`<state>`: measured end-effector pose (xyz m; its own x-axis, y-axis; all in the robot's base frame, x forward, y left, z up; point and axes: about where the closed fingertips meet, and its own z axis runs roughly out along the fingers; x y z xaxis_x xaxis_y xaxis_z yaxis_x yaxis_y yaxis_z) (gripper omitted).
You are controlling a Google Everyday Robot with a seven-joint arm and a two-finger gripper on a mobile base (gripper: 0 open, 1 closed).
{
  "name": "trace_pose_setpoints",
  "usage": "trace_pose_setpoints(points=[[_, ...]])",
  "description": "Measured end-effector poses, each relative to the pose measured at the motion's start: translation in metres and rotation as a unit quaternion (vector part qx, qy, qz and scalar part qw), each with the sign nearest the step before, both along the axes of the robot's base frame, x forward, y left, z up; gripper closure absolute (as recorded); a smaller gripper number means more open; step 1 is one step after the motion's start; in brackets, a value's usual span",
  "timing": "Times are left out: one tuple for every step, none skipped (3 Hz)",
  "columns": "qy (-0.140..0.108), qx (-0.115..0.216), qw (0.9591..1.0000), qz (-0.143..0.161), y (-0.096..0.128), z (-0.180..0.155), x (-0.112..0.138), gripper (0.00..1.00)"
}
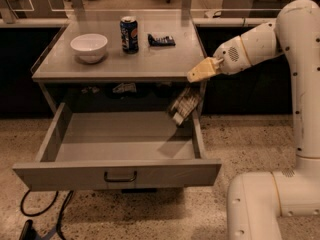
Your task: Place rxbar chocolate into top drawer
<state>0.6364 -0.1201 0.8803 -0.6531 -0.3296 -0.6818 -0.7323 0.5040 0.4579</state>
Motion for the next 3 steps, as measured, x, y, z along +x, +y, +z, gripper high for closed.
trace_pose_setpoints(points=[[0.059, 0.009, 0.9982, -0.003, 0.016, -0.025, -0.048, 1.00], [0.051, 0.018, 0.9986, 0.000, 0.034, -0.010, -0.068, 1.00], [0.048, 0.025, 0.9985, -0.002, 0.038, -0.008, -0.064, 0.82]])
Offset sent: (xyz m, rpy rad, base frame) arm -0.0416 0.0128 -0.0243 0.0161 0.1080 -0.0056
